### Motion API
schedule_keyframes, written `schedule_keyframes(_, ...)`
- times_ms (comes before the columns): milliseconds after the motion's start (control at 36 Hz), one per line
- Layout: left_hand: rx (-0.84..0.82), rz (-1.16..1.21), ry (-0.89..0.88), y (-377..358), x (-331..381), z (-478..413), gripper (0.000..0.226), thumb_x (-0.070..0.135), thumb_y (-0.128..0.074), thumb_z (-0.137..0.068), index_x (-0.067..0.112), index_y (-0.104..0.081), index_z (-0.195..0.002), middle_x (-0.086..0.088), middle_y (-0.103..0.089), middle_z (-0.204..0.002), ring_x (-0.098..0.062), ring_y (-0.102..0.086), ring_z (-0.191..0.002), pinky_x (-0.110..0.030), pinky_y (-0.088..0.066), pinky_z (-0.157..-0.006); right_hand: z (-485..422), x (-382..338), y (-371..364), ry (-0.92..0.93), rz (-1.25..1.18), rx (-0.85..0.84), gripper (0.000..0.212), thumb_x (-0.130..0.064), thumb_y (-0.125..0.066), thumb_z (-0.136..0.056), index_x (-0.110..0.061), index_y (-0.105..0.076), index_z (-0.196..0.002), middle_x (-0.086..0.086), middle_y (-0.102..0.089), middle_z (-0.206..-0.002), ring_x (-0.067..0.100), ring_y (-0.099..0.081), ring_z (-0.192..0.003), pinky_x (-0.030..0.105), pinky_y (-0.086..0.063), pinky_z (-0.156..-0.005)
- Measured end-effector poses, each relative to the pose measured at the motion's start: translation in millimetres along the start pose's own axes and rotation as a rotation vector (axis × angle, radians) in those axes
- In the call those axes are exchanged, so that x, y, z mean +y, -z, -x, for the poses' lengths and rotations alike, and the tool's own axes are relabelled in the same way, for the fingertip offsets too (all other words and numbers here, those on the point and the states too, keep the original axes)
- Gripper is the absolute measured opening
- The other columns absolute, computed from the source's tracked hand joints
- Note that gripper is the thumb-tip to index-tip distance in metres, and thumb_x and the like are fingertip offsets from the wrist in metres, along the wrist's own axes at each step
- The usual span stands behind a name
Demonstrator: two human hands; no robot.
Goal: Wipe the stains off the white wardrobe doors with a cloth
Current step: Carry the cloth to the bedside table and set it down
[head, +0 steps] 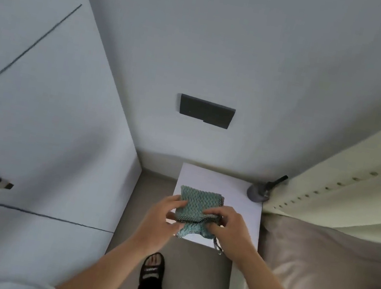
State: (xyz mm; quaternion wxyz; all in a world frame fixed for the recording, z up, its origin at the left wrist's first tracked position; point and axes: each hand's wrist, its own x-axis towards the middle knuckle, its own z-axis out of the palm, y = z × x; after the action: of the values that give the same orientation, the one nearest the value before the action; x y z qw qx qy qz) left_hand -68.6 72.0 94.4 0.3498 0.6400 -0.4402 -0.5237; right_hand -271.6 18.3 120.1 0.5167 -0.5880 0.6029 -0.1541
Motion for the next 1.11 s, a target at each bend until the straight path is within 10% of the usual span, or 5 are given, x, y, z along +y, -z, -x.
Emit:
schedule_keyframes(333,-0.043,-0.072,0.069,-16,-194,-268,0.058,-0.010,-0.065,-0.091,0.020,-0.061,-0.140,0.024,-0.045,-0.141,-0.017,-0.064,-0.111,-0.035,-0.065,-0.067,-278,146,-83,-0.050,0.113,0.035,0.032,0.001,-0.066,-0.084,-0.021,-0.074,-0.105,-0.003,-0.056,-0.115,0.002,-0.058,-0.093,0.009,-0.045,-0.074)
schedule_keyframes(445,-0.001,-0.173,0.009,-13,-234,-326,0.059,-0.011,-0.066,-0.088,0.013,-0.060,-0.141,0.014,-0.048,-0.139,-0.012,-0.061,-0.120,-0.039,-0.061,-0.091,-341,171,-103,-0.005,0.199,0.018,0.028,-0.004,-0.069,-0.087,-0.020,-0.074,-0.108,-0.003,-0.052,-0.119,0.004,-0.055,-0.093,0.005,-0.040,-0.077)
schedule_keyframes(556,-0.024,-0.394,-0.039,-13,-258,-348,0.056,0.000,-0.073,-0.090,0.013,-0.060,-0.143,0.002,-0.049,-0.144,-0.011,-0.053,-0.129,-0.012,-0.036,-0.110,-368,187,-110,0.005,0.281,0.026,0.026,-0.012,-0.068,-0.090,-0.022,-0.074,-0.113,-0.008,-0.042,-0.123,0.010,-0.051,-0.111,0.024,-0.046,-0.096)
schedule_keyframes(639,-0.054,-0.547,-0.053,-8,-264,-352,0.047,0.022,-0.072,-0.097,0.026,-0.061,-0.143,0.001,-0.042,-0.154,-0.014,-0.043,-0.142,-0.029,-0.035,-0.117,-373,194,-111,-0.010,0.360,0.044,0.026,-0.017,-0.069,-0.090,-0.028,-0.074,-0.113,-0.010,-0.033,-0.122,0.016,-0.042,-0.125,0.026,-0.039,-0.097)
schedule_keyframes(1111,-0.027,-0.790,-0.294,5,-245,-319,0.022,0.031,-0.074,-0.093,0.025,-0.078,-0.114,0.004,-0.057,-0.124,-0.018,-0.058,-0.111,-0.038,-0.059,-0.075,-330,214,-112,0.305,0.449,0.296,0.027,-0.013,-0.081,-0.082,-0.027,-0.079,-0.106,0.000,-0.052,-0.120,0.023,-0.046,-0.101,0.034,-0.051,-0.070)
